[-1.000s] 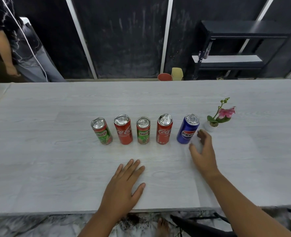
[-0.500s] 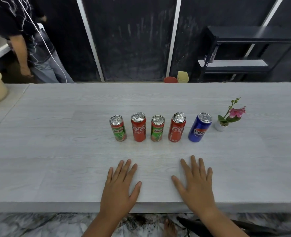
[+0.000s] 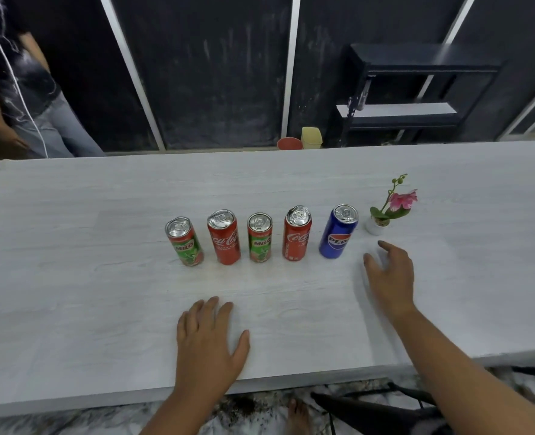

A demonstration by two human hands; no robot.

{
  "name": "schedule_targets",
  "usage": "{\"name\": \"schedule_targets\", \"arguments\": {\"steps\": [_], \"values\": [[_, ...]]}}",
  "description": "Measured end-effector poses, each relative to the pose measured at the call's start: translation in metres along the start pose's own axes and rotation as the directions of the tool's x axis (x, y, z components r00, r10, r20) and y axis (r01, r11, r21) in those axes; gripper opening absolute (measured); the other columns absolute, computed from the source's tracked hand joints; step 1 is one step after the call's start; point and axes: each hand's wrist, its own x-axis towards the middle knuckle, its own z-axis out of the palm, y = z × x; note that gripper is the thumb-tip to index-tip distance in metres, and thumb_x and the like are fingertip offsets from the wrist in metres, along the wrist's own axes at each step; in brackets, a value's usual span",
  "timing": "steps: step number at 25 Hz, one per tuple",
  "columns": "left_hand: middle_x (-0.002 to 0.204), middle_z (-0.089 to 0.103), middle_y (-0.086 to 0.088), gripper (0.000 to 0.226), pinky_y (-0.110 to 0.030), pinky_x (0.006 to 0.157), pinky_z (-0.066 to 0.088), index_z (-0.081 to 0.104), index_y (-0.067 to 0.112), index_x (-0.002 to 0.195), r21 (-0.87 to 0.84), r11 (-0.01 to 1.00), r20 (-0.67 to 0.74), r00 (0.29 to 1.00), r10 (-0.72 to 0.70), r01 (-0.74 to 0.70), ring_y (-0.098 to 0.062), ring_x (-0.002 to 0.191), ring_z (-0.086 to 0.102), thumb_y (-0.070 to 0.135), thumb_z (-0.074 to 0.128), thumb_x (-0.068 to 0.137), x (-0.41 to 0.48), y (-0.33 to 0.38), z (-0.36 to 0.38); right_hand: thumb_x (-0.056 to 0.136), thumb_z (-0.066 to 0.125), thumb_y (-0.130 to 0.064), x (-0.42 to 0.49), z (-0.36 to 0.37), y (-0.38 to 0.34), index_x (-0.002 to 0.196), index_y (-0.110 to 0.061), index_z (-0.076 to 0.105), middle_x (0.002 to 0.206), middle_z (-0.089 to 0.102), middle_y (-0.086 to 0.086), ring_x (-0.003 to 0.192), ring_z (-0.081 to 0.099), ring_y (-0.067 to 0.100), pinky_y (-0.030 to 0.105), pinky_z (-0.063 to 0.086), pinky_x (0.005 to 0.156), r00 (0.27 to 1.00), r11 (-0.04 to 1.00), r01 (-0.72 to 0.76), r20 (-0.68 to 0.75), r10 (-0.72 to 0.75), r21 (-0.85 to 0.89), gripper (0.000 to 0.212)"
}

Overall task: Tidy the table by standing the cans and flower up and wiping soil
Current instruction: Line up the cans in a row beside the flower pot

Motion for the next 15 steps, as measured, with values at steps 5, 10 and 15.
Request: {"name": "schedule_targets", "arguments": {"steps": [5, 10, 15], "values": [[0.149, 0.059, 0.004, 0.048, -0.049, 0.116, 0.039, 0.064, 0.031, 0.138, -0.101, 0.972, 0.027, 0.976, 0.217, -0.213, -0.025, 0.137, 0.053, 0.056, 0.06, 0.097, 0.039, 0.08, 0.016, 0.091, 0.079, -0.045, 0.052, 0.002, 0.005, 0.153, -0.013, 0.052, 0.147, 0.06, 0.008, 0.137, 0.053, 0.028, 0.05, 0.046, 0.115, 0.994, 0.988, -0.109, -0.018, 0.112, 0.113, 0.074], [0.144, 0.058, 0.006, 0.045, -0.046, 0.113, 0.037, 0.063, 0.031, 0.133, -0.106, 0.953, -0.02, 0.959, 0.284, -0.285, -0.023, 0.133, 0.052, 0.057, 0.06, 0.097, 0.061, 0.119, 0.036, 0.084, 0.078, -0.063, 0.078, 0.007, 0.008, 0.141, -0.019, 0.063, 0.131, 0.067, 0.003, 0.122, 0.059, 0.026, 0.05, 0.054, 0.104, 0.995, 0.996, -0.078, -0.059, 0.081, 0.049, 0.073], [0.142, 0.057, 0.008, 0.043, -0.045, 0.113, 0.036, 0.063, 0.033, 0.131, -0.11, 0.952, -0.04, 0.958, 0.284, -0.287, -0.022, 0.133, 0.052, 0.058, 0.061, 0.096, 0.06, 0.116, 0.039, 0.088, 0.075, -0.059, 0.081, 0.007, 0.013, 0.111, -0.025, 0.074, 0.106, 0.073, -0.002, 0.103, 0.058, 0.022, 0.042, 0.053, 0.09, 0.992, 0.999, 0.003, -0.127, 0.002, 0.04, 0.041]]}}
